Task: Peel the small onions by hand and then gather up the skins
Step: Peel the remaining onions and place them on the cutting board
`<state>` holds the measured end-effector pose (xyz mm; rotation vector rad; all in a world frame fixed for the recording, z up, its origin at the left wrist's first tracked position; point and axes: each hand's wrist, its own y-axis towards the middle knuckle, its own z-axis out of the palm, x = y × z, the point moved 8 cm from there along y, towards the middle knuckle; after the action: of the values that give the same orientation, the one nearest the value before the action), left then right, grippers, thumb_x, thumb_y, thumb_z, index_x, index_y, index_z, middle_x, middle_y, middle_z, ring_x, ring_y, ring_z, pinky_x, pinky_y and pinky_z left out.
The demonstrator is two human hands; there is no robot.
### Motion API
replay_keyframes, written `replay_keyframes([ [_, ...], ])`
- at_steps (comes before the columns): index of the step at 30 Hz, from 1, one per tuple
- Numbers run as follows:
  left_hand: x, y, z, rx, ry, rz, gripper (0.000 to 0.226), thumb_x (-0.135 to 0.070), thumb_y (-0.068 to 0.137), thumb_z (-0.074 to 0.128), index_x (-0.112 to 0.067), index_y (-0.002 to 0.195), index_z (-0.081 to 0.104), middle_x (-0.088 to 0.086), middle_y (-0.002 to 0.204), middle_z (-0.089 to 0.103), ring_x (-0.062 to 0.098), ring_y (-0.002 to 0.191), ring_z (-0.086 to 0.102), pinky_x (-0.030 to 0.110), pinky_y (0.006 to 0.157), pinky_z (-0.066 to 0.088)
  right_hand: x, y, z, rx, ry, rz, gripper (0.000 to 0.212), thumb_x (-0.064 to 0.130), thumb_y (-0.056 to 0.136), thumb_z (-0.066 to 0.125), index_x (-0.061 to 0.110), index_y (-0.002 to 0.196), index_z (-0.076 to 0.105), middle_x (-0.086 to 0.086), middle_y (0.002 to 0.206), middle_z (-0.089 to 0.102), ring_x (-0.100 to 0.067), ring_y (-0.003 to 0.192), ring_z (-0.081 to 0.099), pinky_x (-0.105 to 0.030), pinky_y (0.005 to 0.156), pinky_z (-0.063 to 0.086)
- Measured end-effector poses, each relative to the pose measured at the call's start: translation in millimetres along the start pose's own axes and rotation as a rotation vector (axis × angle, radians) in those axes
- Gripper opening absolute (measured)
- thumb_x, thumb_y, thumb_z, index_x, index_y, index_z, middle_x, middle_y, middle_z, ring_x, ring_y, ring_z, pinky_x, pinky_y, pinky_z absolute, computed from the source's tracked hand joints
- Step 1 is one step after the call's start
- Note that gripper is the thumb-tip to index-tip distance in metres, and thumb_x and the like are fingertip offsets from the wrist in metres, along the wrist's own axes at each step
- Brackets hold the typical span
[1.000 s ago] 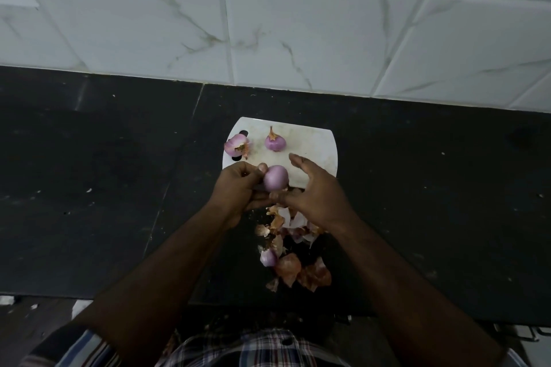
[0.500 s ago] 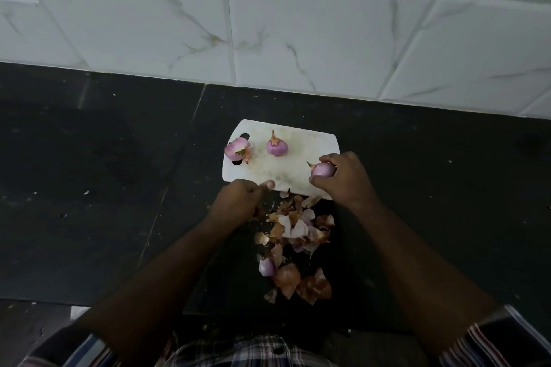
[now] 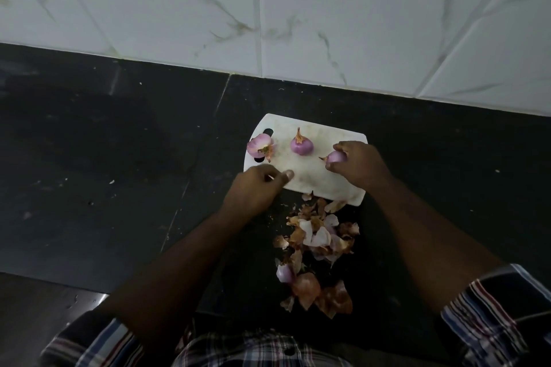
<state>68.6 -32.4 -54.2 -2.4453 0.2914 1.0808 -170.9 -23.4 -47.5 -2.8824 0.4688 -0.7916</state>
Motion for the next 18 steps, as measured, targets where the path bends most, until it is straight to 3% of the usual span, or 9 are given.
replay_keyframes([
  [2, 7.9, 13.2, -21.0, -0.171, 0.002, -0.003, 0.027, -0.050, 0.093, 0.064, -0.028, 0.108, 0.066, -0.007, 0.102, 0.066, 0.006, 0.088, 0.063, 0.029, 0.075, 0.054, 3.4, -2.6, -6.2, -0.072, 0.062, 0.008, 0.053, 0.028, 0.087, 0.073, 0.011, 0.135, 0.060, -0.007, 0.139, 0.060, -0.022, 0.129, 0.053, -0.026, 0.104, 0.037],
  [5, 18.2, 36.8, -45.6, -0.333, 0.003, -0.030, 0.047, -0.044, 0.086, 0.073, -0.023, 0.126, 0.058, -0.001, 0.124, 0.058, 0.011, 0.100, 0.059, 0.028, 0.078, 0.050, 13.4, -13.6, -12.1, -0.183, 0.127, 0.000, 0.045, 0.024, 0.088, 0.071, 0.012, 0.131, 0.063, -0.007, 0.131, 0.065, -0.022, 0.122, 0.058, -0.030, 0.103, 0.042],
  [8, 17.7, 62.2, -44.5, -0.249, 0.102, -0.101, 0.072, -0.056, 0.086, 0.067, -0.018, 0.143, 0.046, 0.009, 0.143, 0.047, 0.027, 0.124, 0.053, 0.042, 0.098, 0.049, 23.2, -27.8, -7.4, -0.202, 0.143, -0.037, 0.037, 0.023, 0.090, 0.069, 0.011, 0.126, 0.066, -0.005, 0.125, 0.068, -0.021, 0.117, 0.061, -0.034, 0.102, 0.048],
  [10, 13.5, 76.5, -37.2, -0.164, 0.207, -0.111, 0.081, -0.059, 0.086, 0.066, -0.015, 0.149, 0.039, 0.013, 0.150, 0.043, 0.032, 0.132, 0.048, 0.045, 0.102, 0.044, 23.7, -38.4, -4.0, -0.189, 0.157, -0.025, 0.034, 0.021, 0.090, 0.069, 0.011, 0.123, 0.068, -0.004, 0.121, 0.069, -0.019, 0.113, 0.063, -0.029, 0.099, 0.048],
  [13, 10.3, 87.8, -31.4, -0.120, 0.293, -0.069, 0.080, -0.056, 0.085, 0.070, -0.014, 0.146, 0.042, 0.015, 0.145, 0.048, 0.034, 0.128, 0.051, 0.043, 0.100, 0.045, 22.1, -55.5, -1.7, -0.196, 0.187, 0.005, 0.034, 0.020, 0.090, 0.070, 0.011, 0.122, 0.068, -0.002, 0.118, 0.070, -0.015, 0.110, 0.063, -0.019, 0.091, 0.042],
  [18, 7.3, 72.1, -34.2, -0.149, 0.203, 0.021, 0.069, -0.041, 0.086, 0.073, -0.019, 0.146, 0.046, 0.009, 0.144, 0.045, 0.028, 0.122, 0.055, 0.036, 0.096, 0.045, 15.3, -83.1, 3.2, -0.219, 0.276, 0.081, 0.034, 0.023, 0.088, 0.073, 0.018, 0.121, 0.069, 0.001, 0.110, 0.072, -0.012, 0.101, 0.066, -0.019, 0.086, 0.046],
])
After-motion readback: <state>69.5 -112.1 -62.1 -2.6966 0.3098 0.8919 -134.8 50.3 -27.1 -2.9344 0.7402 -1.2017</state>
